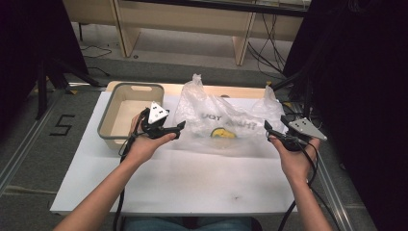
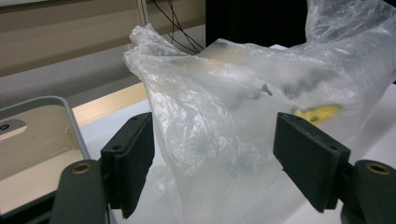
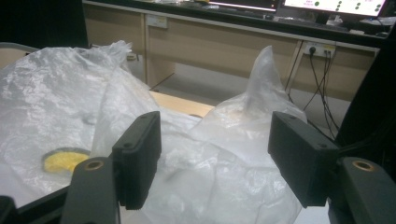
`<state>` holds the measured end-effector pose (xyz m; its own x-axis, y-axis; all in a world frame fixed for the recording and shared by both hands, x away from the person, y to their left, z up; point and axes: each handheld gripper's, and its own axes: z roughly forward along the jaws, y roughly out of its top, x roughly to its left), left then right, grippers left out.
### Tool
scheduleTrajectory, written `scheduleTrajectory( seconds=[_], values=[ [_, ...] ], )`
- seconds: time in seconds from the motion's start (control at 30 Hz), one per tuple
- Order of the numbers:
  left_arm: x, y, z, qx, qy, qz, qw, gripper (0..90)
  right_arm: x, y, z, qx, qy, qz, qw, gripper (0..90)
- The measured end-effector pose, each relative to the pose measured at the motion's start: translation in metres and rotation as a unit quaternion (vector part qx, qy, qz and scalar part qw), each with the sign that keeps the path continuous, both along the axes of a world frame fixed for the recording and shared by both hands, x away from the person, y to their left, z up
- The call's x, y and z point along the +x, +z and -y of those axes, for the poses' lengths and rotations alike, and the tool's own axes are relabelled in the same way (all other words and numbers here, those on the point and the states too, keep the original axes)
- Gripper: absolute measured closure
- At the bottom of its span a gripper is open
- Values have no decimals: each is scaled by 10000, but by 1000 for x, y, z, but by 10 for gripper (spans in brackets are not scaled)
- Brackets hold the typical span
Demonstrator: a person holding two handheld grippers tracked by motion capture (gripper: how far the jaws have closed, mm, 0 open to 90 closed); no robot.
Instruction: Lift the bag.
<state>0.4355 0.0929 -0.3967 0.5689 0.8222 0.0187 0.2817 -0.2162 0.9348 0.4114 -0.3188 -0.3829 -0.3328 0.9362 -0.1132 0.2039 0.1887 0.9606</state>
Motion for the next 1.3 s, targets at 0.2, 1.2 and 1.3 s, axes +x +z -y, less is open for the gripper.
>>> scheduleTrajectory(
  seconds=[0.2,1.2,1.3],
  values=[
    [-6,0,-5,109,-105,-81,9999,287,-5,-1,1,-71,154,-119,9998,360],
    [-42,-21,-33,576,-564,-271,9964,279,-41,-33,15,-197,889,-835,9923,359],
    [-45,-26,-35,649,-605,-316,9956,276,-44,-36,16,-200,931,-892,9915,358]
  ],
)
